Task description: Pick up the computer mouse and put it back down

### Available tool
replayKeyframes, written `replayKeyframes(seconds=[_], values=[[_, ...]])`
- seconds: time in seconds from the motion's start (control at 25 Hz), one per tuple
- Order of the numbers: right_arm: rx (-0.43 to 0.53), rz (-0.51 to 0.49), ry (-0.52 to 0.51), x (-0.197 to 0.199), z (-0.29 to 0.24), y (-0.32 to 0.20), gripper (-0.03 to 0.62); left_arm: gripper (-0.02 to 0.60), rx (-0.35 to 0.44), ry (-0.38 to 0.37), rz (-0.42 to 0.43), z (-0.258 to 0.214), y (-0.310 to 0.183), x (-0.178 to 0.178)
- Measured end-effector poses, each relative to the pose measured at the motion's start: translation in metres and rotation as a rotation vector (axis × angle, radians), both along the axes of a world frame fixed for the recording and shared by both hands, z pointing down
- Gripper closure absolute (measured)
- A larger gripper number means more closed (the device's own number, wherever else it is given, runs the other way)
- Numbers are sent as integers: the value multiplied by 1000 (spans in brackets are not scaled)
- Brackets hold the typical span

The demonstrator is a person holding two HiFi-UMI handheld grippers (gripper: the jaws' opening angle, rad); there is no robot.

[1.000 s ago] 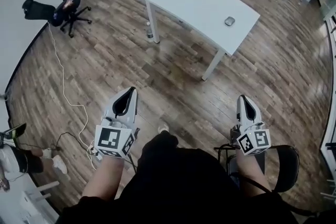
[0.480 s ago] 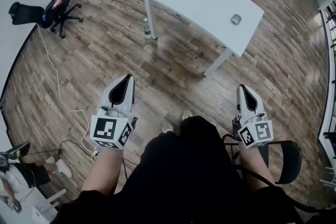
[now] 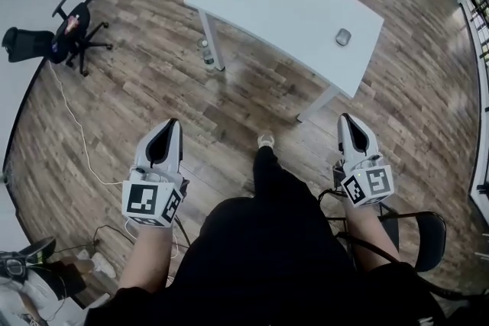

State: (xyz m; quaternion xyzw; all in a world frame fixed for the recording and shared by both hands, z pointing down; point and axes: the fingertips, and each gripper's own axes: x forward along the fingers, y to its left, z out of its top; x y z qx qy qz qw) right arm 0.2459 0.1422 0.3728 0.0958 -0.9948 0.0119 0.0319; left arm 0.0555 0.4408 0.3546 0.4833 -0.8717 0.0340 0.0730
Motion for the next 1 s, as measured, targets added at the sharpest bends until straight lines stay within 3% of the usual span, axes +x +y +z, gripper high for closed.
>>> replayKeyframes(seconds=[0.16,0.28,0.44,0.76,1.0], values=[[-33,15,-6,-35,5,-19,592,577,-16,4,-11,-4,-16,-37],[22,-5,20,-60,2,-30,592,577,-27,12,-2,-2,-36,-63],[56,-44,56,-99,1,-54,592,577,27,0,-37,-14,-66,-100],[69,33,-18,-173,-17,-147,592,577,42,-45,0,-33,-153,-184],[242,68,8,-199,-11,-175,592,577,19,-86,45,-43,-207,-227]])
